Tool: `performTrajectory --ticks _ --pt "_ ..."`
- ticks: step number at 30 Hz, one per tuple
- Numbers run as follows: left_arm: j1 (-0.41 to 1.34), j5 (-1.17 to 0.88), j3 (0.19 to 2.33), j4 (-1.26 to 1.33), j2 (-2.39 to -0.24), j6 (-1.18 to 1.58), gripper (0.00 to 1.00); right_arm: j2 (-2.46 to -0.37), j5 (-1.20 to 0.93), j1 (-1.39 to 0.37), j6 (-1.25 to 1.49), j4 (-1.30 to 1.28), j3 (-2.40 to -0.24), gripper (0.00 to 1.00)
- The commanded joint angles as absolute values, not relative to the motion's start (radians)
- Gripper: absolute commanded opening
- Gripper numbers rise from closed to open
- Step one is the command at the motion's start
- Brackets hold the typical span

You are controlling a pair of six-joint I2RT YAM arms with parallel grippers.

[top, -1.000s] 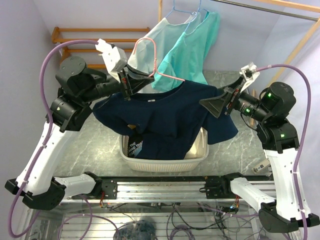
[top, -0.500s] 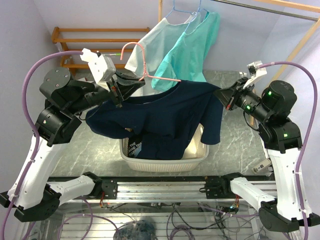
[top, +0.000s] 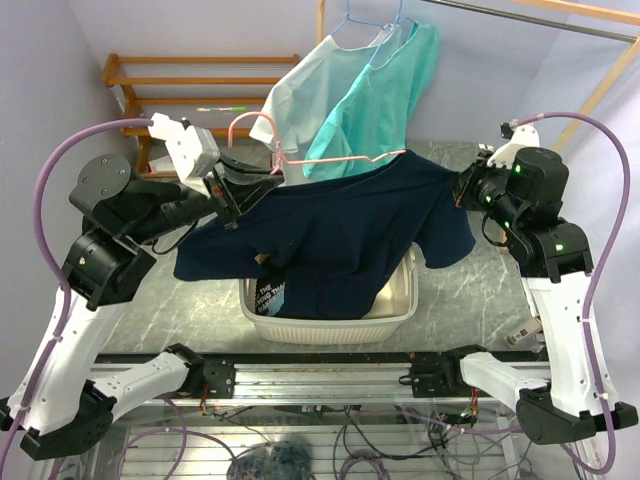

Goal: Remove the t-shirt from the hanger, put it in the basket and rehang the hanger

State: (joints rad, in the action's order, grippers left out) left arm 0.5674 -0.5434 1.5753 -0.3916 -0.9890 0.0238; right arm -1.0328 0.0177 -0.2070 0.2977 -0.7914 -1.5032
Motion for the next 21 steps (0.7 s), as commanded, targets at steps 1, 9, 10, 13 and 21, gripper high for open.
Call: performTrajectory --ticks 1,9,10,13,21 --pt "0.569 -0.517 1.596 -0.33 -0.898 0.032 0.07 -1.03 0.261 -0.196 0.313 -0.842 -1.5 0.0" --pt "0.569 -0.506 1.552 -0.272 -0.898 0.082 0.07 -0.975 -0.434 -0.196 0.274 -0.657 -1.439 0.0" --pt "0.569 -0.508 1.54 -0.251 -0.904 0.093 0.07 -0.977 -0.551 -0.196 0.291 -0.622 -1.435 0.0" --pt "0.568 -0.499 1.507 -0.188 -0.923 0.125 0.07 -0.992 -0.803 -0.196 0.351 -0.522 -1.423 0.0" --pt "0.569 -0.503 1.491 -0.067 -0.975 0.191 0.07 -1.019 -1.053 -0.199 0.649 -0.115 -1.281 0.02"
